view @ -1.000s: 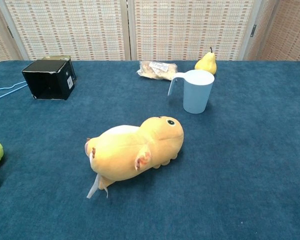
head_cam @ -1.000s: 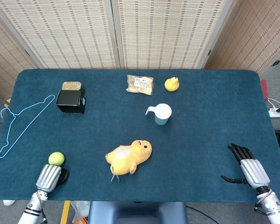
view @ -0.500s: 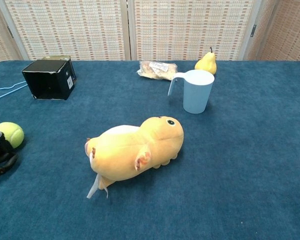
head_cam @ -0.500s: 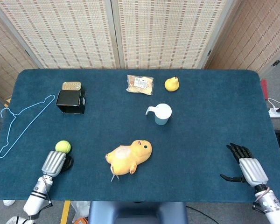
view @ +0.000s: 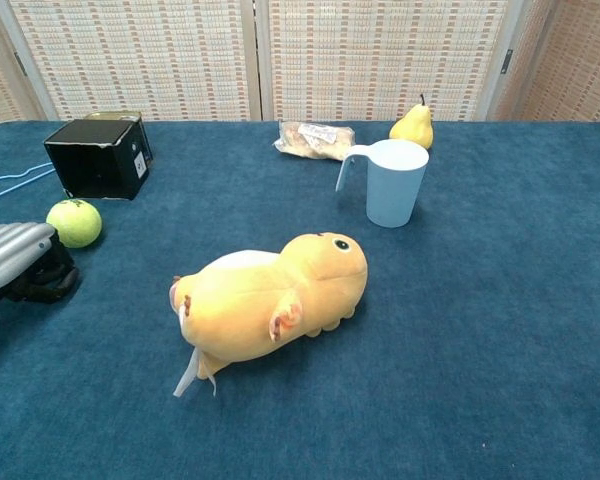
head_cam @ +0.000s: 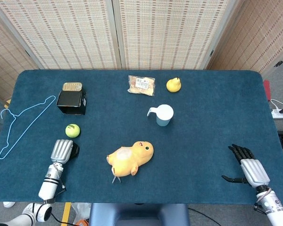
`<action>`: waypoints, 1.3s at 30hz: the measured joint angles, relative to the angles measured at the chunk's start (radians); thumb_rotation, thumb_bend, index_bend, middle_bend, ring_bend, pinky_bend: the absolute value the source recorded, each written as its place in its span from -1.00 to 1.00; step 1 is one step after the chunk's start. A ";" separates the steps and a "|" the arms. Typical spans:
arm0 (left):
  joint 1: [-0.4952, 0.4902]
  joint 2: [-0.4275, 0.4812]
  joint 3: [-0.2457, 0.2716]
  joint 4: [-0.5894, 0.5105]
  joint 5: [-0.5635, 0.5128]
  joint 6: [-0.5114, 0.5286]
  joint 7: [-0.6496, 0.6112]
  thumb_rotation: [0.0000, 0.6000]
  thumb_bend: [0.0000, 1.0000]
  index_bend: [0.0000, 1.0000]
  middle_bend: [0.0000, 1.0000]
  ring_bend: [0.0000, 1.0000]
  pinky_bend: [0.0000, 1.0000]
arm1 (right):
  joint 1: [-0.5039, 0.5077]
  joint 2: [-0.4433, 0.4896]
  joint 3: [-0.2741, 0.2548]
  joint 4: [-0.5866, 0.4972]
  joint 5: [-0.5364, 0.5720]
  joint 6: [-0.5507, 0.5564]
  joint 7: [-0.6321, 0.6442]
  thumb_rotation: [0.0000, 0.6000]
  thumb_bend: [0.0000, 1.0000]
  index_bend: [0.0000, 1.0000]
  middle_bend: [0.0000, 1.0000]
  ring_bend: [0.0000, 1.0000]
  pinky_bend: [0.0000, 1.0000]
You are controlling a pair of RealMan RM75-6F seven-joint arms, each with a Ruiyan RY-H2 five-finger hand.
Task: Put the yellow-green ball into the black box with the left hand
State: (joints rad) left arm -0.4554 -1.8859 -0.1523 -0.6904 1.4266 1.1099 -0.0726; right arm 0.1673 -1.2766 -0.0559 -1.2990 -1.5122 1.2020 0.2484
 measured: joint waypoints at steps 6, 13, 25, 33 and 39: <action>-0.058 -0.047 -0.074 0.035 -0.070 -0.029 0.047 1.00 0.67 1.00 1.00 1.00 1.00 | 0.002 0.001 0.000 0.001 0.002 -0.004 0.003 0.51 -1.00 -1.00 -1.00 -1.00 -1.00; -0.118 -0.090 -0.133 0.098 -0.116 -0.032 0.050 0.39 0.33 -0.06 -0.12 -0.21 0.04 | 0.005 -0.001 0.005 0.002 0.013 -0.014 0.001 0.51 -1.00 -1.00 -1.00 -1.00 -1.00; -0.240 -0.060 -0.250 0.119 -0.268 -0.163 0.162 -0.17 0.04 -1.00 -1.00 -1.00 -1.00 | 0.014 -0.001 0.013 -0.001 0.033 -0.040 -0.009 0.51 -1.00 -1.00 -1.00 -1.00 -1.00; -0.237 -0.054 -0.228 0.136 -0.281 -0.195 0.151 -0.16 0.04 -1.00 -1.00 -1.00 -1.00 | 0.014 -0.001 0.012 -0.004 0.033 -0.039 -0.013 0.51 -1.00 -1.00 -1.00 -1.00 -1.00; -0.231 -0.050 -0.210 0.128 -0.288 -0.207 0.157 -0.17 0.04 -1.00 -1.00 -1.00 -1.00 | 0.011 -0.001 0.011 -0.003 0.028 -0.032 -0.007 0.51 -1.00 -1.00 -1.00 -1.00 -1.00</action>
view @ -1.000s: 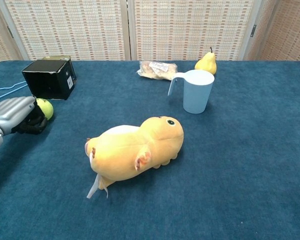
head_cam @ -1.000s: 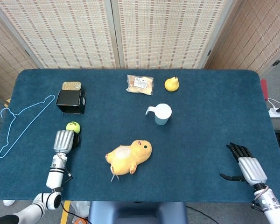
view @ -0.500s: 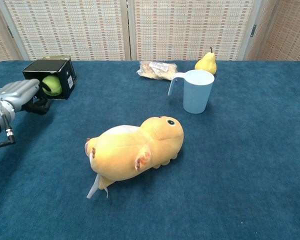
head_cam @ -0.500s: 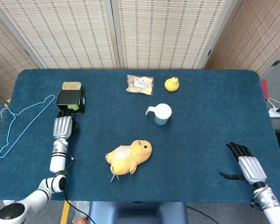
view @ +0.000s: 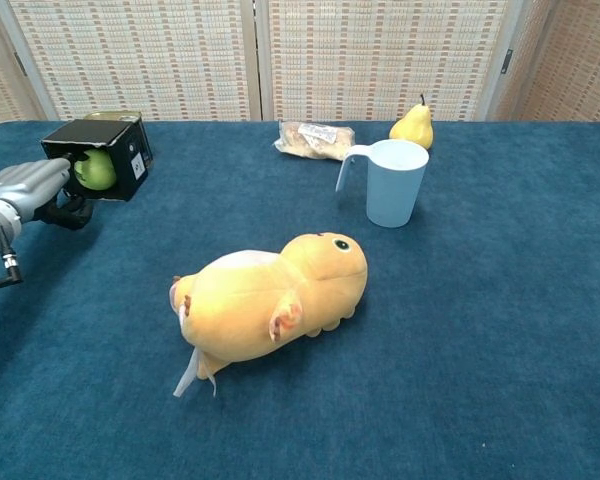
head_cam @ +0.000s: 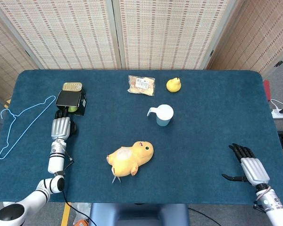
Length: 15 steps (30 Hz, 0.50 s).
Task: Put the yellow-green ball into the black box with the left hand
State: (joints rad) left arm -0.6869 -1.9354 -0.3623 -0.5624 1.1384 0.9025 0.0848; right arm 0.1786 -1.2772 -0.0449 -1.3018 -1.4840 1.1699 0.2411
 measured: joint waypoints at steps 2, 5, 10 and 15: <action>0.000 0.004 0.002 -0.007 -0.001 0.005 0.002 -0.17 0.04 -1.00 -1.00 -1.00 -1.00 | 0.000 0.000 0.000 0.002 -0.001 0.000 0.002 0.51 -1.00 -1.00 -1.00 -1.00 -1.00; 0.002 0.010 0.004 -0.021 -0.002 0.015 0.006 -0.16 0.04 -1.00 -1.00 -1.00 -1.00 | 0.000 0.001 0.000 0.003 -0.002 0.001 0.007 0.51 -1.00 -1.00 -1.00 -1.00 -1.00; 0.009 0.022 0.011 -0.047 -0.002 0.035 0.012 -0.17 0.03 -1.00 -1.00 -1.00 -1.00 | 0.000 0.002 -0.002 0.003 -0.006 0.002 0.009 0.51 -1.00 -1.00 -1.00 -1.00 -1.00; 0.027 0.041 0.021 -0.080 0.000 0.057 0.016 -0.16 0.03 -1.00 -1.00 -1.00 -1.00 | -0.001 0.003 -0.005 0.001 -0.012 0.007 0.009 0.51 -1.00 -1.00 -1.00 -1.00 -1.00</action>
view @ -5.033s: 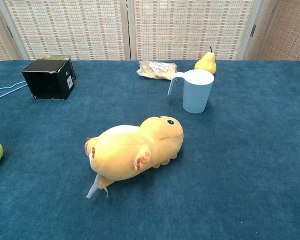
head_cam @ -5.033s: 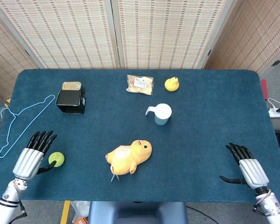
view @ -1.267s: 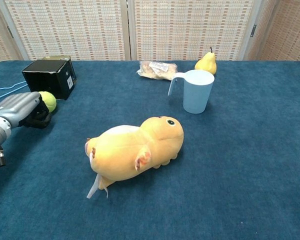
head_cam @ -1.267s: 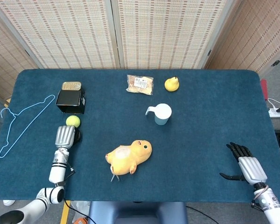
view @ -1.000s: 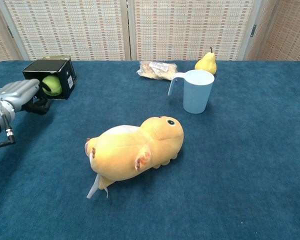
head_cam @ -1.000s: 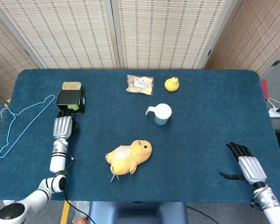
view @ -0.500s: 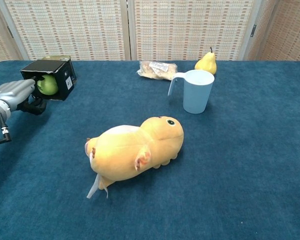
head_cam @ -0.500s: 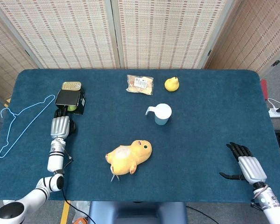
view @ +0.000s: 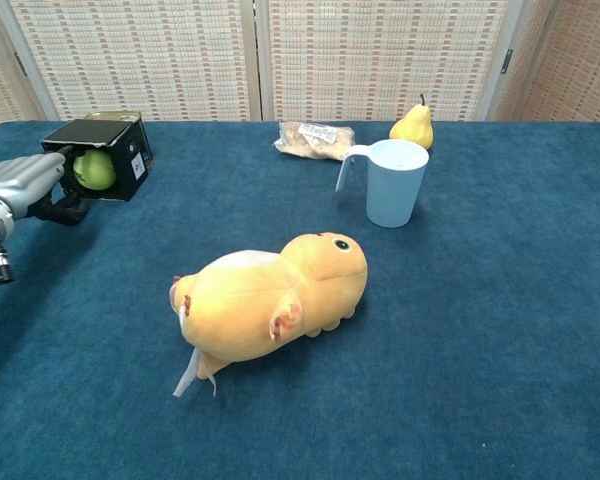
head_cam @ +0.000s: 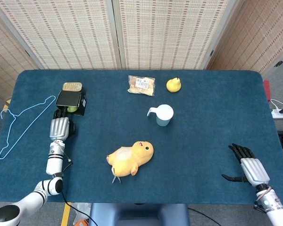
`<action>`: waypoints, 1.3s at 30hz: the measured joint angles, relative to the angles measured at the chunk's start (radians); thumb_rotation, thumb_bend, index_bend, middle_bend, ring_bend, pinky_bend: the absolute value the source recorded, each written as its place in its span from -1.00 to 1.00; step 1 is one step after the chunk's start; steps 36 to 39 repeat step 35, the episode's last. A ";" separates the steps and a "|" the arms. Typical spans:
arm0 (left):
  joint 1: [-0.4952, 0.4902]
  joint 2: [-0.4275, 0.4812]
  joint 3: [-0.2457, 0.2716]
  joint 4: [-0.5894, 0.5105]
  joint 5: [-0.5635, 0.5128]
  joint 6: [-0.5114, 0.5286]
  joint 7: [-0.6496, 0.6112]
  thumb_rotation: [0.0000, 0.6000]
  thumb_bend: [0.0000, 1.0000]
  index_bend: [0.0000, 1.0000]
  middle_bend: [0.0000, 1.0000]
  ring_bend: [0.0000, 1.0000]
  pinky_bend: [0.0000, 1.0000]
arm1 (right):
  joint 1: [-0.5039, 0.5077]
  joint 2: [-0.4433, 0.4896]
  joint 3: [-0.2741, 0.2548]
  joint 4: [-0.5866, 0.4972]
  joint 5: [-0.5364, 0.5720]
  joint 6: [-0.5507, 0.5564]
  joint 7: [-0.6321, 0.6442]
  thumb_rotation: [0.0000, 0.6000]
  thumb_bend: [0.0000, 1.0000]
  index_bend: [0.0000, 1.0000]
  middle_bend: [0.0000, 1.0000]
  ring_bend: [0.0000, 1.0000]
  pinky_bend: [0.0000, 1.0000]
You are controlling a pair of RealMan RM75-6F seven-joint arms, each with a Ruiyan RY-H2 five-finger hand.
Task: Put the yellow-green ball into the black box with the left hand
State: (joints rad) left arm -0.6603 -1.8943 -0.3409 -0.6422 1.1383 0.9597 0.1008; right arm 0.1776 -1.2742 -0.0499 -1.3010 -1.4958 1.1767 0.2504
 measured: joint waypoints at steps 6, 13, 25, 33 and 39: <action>0.045 0.030 0.025 -0.051 0.005 0.032 0.003 -0.16 0.04 -1.00 -1.00 -1.00 -1.00 | -0.001 0.005 -0.005 -0.003 -0.012 0.007 0.006 0.51 -1.00 -1.00 -1.00 -1.00 -1.00; 0.146 0.086 0.075 -0.182 0.028 0.125 -0.010 -0.16 0.03 -1.00 -1.00 -1.00 -1.00 | -0.009 0.017 -0.020 -0.005 -0.051 0.042 0.042 0.51 -1.00 -1.00 -1.00 -1.00 -1.00; 0.516 0.363 0.344 -0.574 0.269 0.550 -0.208 -0.11 0.04 -0.99 -1.00 -1.00 -1.00 | -0.028 0.022 -0.041 0.014 -0.097 0.099 0.082 0.51 -1.00 -1.00 -1.00 -1.00 -1.00; 0.644 0.385 0.451 -0.395 0.401 0.675 -0.418 -0.10 0.04 -0.94 -1.00 -1.00 -1.00 | -0.024 0.016 -0.043 0.008 -0.096 0.090 0.054 0.51 -1.00 -1.00 -1.00 -1.00 -1.00; 0.655 0.382 0.457 -0.381 0.433 0.704 -0.439 -0.10 0.04 -0.94 -1.00 -1.00 -1.00 | -0.025 0.017 -0.043 0.008 -0.094 0.091 0.056 0.51 -1.00 -1.00 -1.00 -1.00 -1.00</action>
